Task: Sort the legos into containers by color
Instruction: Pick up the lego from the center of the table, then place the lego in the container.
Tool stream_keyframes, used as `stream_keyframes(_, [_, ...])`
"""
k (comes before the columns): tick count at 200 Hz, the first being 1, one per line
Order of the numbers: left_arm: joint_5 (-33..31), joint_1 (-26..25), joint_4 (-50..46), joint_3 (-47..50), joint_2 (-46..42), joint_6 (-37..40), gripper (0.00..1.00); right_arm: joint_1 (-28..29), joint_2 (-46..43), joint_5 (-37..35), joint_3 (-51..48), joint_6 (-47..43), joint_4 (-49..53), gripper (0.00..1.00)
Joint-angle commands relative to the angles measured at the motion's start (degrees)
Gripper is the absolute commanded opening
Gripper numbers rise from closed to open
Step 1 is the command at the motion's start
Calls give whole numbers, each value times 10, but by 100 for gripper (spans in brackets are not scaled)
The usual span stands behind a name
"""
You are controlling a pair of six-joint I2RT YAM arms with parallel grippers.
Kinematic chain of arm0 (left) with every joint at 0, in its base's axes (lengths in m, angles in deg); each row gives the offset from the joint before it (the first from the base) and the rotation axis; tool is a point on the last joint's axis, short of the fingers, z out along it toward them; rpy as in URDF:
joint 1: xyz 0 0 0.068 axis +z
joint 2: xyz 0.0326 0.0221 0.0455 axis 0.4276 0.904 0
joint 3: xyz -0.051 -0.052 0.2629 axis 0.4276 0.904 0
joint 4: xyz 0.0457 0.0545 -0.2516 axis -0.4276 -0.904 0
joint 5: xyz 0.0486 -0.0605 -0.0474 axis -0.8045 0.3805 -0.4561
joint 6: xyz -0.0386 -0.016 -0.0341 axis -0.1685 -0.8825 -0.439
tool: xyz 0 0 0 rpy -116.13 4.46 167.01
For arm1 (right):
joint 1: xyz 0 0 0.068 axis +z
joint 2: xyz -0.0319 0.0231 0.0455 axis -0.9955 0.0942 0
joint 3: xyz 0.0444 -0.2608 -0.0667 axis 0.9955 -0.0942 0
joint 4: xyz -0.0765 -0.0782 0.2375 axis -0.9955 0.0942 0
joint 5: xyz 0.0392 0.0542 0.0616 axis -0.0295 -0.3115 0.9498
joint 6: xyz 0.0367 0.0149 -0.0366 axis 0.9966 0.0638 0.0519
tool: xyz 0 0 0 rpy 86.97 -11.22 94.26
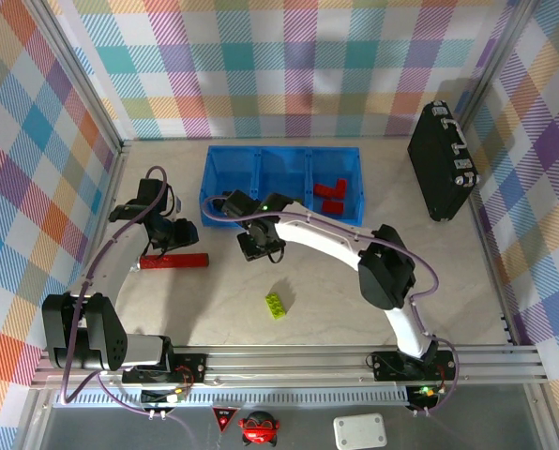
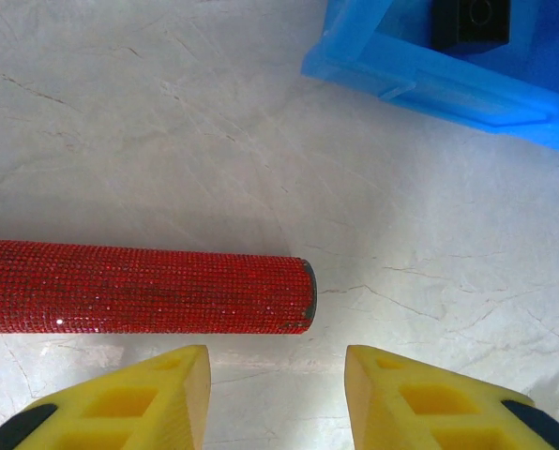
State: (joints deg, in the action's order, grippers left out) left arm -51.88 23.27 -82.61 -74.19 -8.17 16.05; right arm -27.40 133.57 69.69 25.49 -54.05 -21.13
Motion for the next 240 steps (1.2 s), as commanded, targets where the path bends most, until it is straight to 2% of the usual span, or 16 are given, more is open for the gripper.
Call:
stream_keyframes(1, [13, 8, 9, 3, -10, 10, 42, -3, -19, -18, 10, 10, 23, 38])
stream_keyframes(90, [15, 8, 10, 5, -13, 11, 42, -80, 32, -2, 102, 24, 12, 37])
stream_keyframes(175, [14, 8, 10, 4, -8, 11, 43, -177, 121, 88, 193, 46, -23, 36])
stream_keyframes(240, [14, 8, 11, 5, -6, 10, 42, -217, 218, 138, 296, 60, -56, 35])
